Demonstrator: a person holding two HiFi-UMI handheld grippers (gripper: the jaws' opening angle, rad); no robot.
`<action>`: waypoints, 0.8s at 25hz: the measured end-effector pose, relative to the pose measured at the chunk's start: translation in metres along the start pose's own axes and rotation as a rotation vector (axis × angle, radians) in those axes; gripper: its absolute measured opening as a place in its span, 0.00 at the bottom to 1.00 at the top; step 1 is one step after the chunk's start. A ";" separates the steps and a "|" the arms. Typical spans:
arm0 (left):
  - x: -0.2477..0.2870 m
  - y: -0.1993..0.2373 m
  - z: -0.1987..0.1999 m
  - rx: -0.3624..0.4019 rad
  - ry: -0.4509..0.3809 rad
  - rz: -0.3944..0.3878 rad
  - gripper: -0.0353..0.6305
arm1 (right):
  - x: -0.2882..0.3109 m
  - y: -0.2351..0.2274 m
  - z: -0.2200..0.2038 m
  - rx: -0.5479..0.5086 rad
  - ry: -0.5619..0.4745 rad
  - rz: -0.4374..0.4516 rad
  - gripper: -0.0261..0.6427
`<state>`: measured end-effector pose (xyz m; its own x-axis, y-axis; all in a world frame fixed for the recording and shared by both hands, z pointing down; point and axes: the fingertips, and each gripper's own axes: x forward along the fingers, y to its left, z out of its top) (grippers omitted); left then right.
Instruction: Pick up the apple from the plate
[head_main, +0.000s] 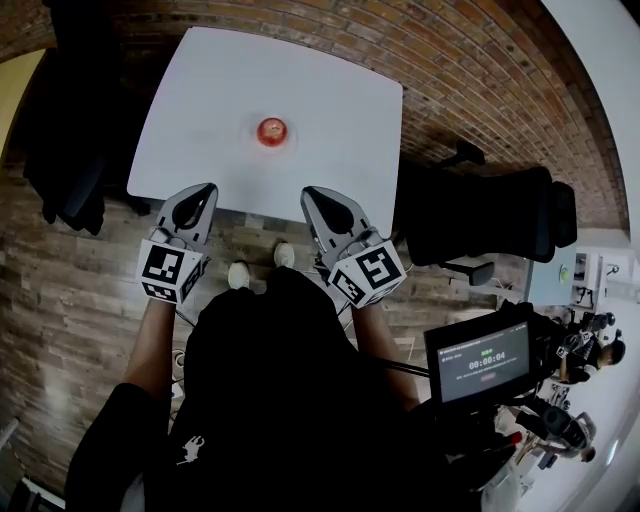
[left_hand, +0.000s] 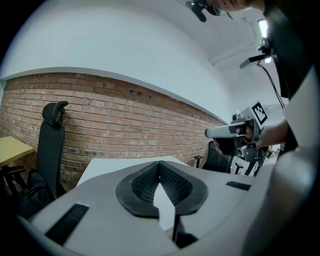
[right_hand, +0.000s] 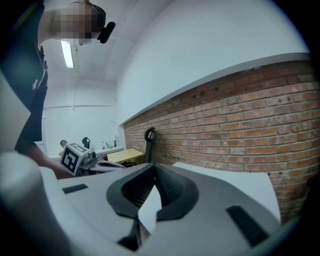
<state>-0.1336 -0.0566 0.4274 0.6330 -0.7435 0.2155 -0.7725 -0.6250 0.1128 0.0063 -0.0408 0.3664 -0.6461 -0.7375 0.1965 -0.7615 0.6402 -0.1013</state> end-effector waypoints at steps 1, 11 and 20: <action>-0.001 0.001 -0.002 -0.002 0.000 0.002 0.06 | 0.002 0.001 0.001 -0.004 0.003 0.002 0.04; -0.017 0.010 0.000 0.012 -0.024 0.054 0.06 | 0.013 0.011 0.011 -0.016 -0.011 0.040 0.04; 0.015 0.015 0.006 0.014 -0.006 0.097 0.06 | 0.036 -0.024 0.002 -0.003 -0.012 0.108 0.04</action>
<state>-0.1356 -0.0790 0.4264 0.5558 -0.8019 0.2189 -0.8292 -0.5534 0.0780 0.0012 -0.0825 0.3741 -0.7252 -0.6666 0.1724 -0.6871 0.7169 -0.1181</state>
